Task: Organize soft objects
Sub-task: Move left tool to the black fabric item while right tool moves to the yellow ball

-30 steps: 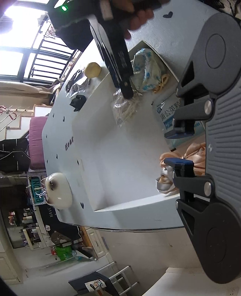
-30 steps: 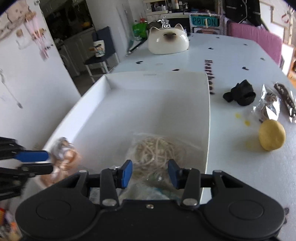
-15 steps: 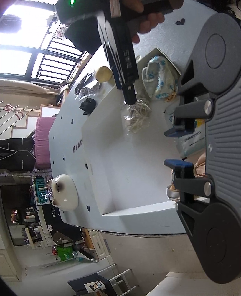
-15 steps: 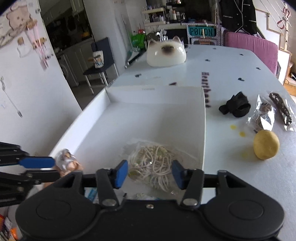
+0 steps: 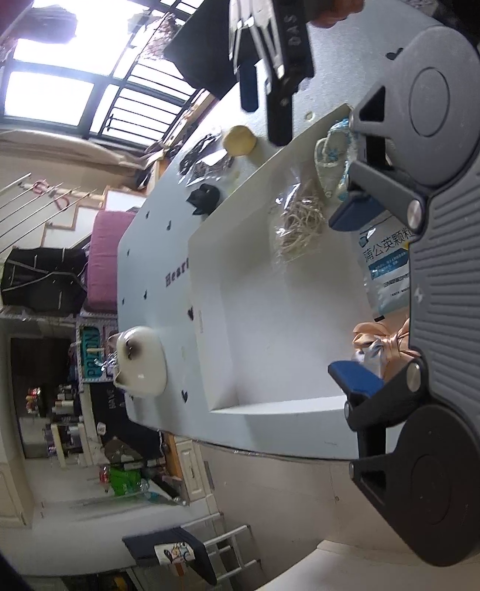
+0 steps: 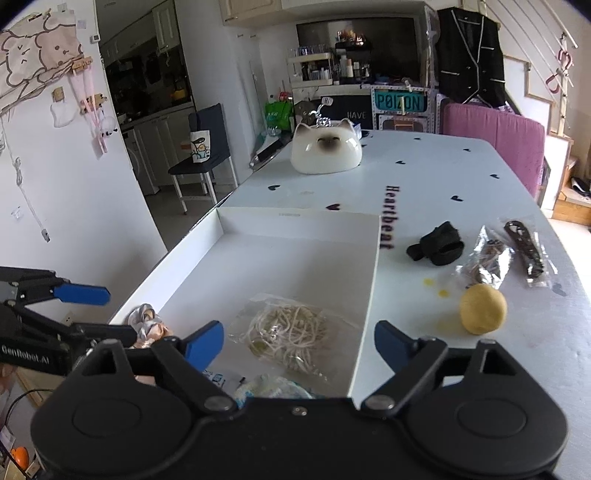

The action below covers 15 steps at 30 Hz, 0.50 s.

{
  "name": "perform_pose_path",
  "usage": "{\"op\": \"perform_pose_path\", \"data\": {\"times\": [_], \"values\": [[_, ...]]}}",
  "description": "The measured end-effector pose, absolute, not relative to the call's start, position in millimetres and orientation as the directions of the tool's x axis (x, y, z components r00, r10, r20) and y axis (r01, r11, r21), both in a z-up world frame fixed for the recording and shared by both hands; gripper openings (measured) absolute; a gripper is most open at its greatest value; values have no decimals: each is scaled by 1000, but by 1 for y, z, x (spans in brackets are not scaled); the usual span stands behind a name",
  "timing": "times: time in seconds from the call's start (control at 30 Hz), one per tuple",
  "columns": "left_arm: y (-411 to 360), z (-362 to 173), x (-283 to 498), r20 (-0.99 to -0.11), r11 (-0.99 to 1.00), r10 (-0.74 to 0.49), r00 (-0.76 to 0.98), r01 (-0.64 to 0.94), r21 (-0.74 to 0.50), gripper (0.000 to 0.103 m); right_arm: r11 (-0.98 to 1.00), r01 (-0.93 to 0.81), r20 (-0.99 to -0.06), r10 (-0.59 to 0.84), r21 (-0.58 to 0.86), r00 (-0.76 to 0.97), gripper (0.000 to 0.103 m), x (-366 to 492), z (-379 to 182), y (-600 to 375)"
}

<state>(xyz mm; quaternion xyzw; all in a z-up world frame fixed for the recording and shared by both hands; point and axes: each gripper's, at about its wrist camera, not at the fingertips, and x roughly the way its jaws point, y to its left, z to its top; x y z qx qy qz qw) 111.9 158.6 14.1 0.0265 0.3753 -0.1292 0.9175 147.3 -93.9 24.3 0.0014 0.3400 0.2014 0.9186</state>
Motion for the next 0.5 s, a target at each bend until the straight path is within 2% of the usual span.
{"op": "perform_pose_path", "data": {"times": [0.1, 0.27, 0.5], "values": [[158, 19, 108, -680, 972, -201, 706, 232, -46, 92, 921, -365, -614, 366, 134, 700, 94, 140, 27, -101], [156, 25, 101, -657, 977, -193, 729, 202, -63, 100, 929, -352, -593, 348, 115, 726, 101, 128, 33, -110], [150, 31, 90, -631, 982, -180, 755, 171, -76, 103, 932, -346, -561, 347, 113, 752, 103, 116, 37, -123]]}}
